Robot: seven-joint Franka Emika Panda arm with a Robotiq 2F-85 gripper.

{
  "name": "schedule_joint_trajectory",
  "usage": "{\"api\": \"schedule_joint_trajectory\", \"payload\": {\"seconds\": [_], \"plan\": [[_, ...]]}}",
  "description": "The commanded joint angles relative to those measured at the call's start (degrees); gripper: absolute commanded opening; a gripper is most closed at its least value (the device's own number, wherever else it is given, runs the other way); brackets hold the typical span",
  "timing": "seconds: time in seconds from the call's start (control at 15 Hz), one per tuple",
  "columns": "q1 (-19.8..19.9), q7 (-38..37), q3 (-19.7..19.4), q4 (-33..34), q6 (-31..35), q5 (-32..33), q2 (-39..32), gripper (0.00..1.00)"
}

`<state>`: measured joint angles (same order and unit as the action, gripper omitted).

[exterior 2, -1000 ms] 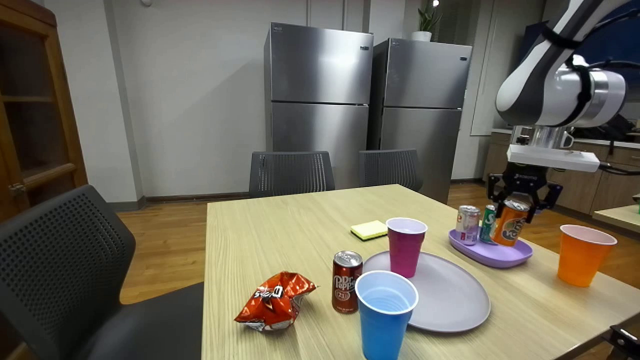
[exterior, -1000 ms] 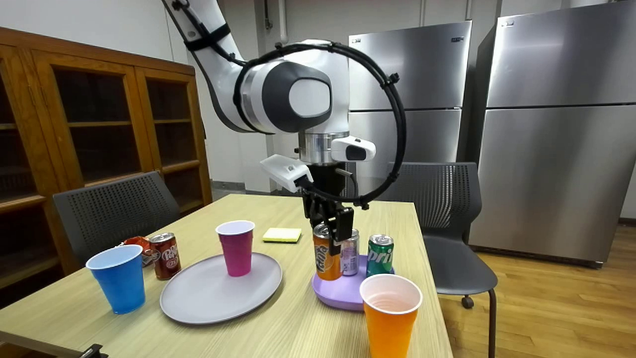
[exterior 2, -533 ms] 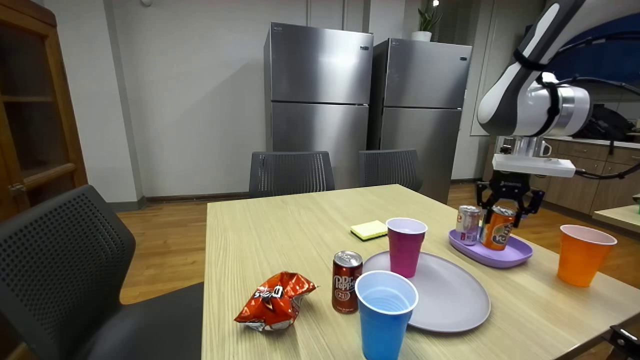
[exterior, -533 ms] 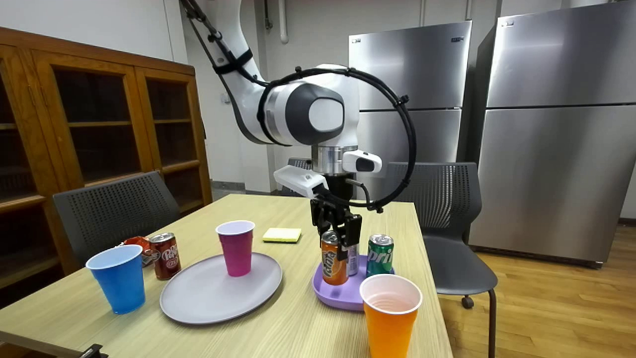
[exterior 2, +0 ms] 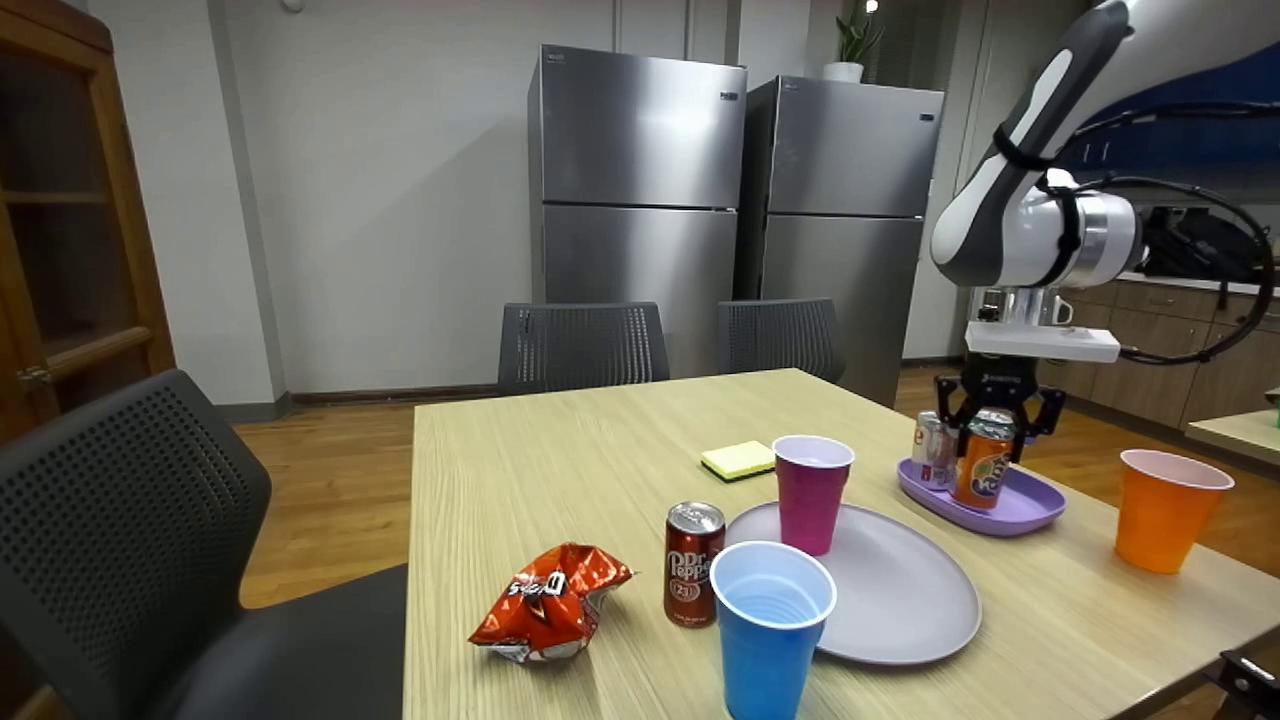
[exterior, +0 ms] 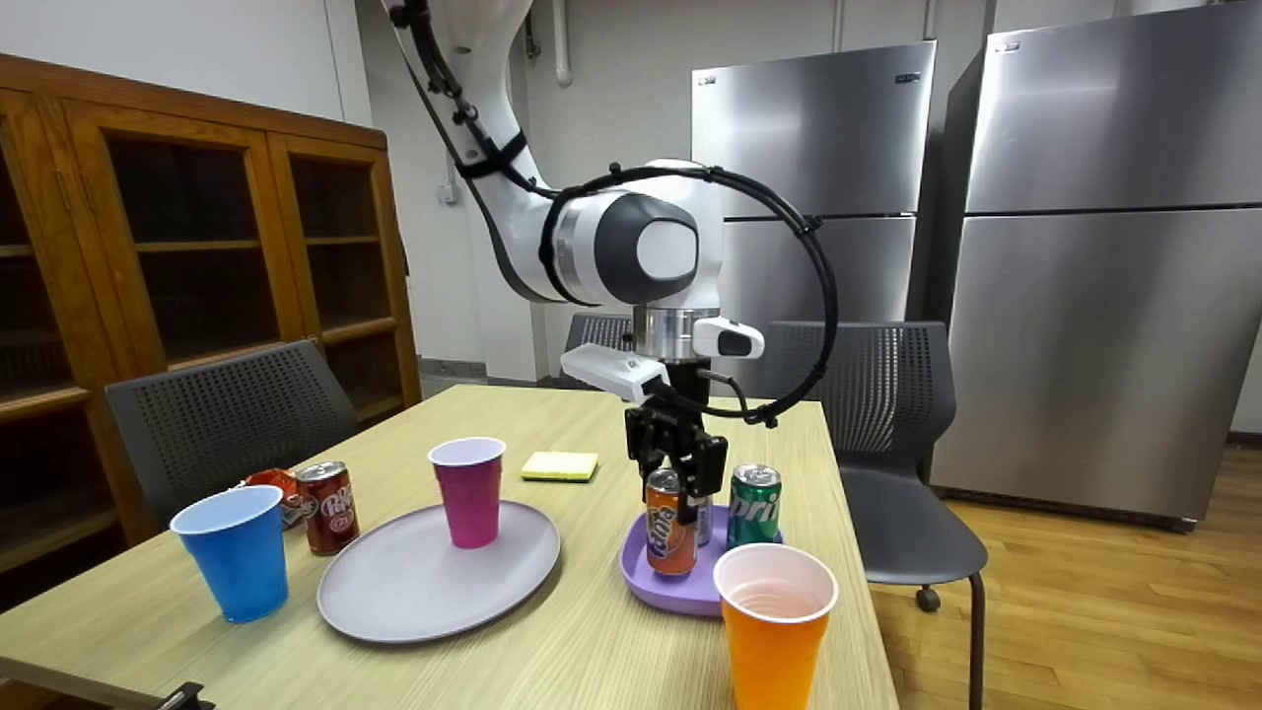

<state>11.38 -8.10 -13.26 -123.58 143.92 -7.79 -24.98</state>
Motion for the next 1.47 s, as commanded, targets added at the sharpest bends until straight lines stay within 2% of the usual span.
{"api": "schedule_joint_trajectory", "payload": {"seconds": [0.0, 0.07, 0.13, 0.2, 0.27, 0.4, 1.07, 1.4], "plan": [[1.6, 1.8, 1.3, 3.5, -3.5, -0.4, -1.4, 0.38], [1.5, 1.9, 1.3, 3.8, -4.0, -0.1, -1.5, 0.55], [1.6, 2.2, 1.3, 4.0, -4.2, -0.1, -1.5, 0.88], [1.6, 2.4, 1.3, 3.9, -4.4, -0.1, -1.3, 0.9], [1.7, 2.7, 1.3, 3.9, -4.6, -0.1, -1.1, 0.96], [1.7, 3.1, 1.3, 3.7, -4.7, -0.2, -0.2, 1.0], [4.7, 9.2, 0.7, 1.5, -8.5, -0.9, 7.6, 1.0], [5.5, 8.9, -0.8, -0.8, -8.7, 0.1, 10.4, 1.0]]}}
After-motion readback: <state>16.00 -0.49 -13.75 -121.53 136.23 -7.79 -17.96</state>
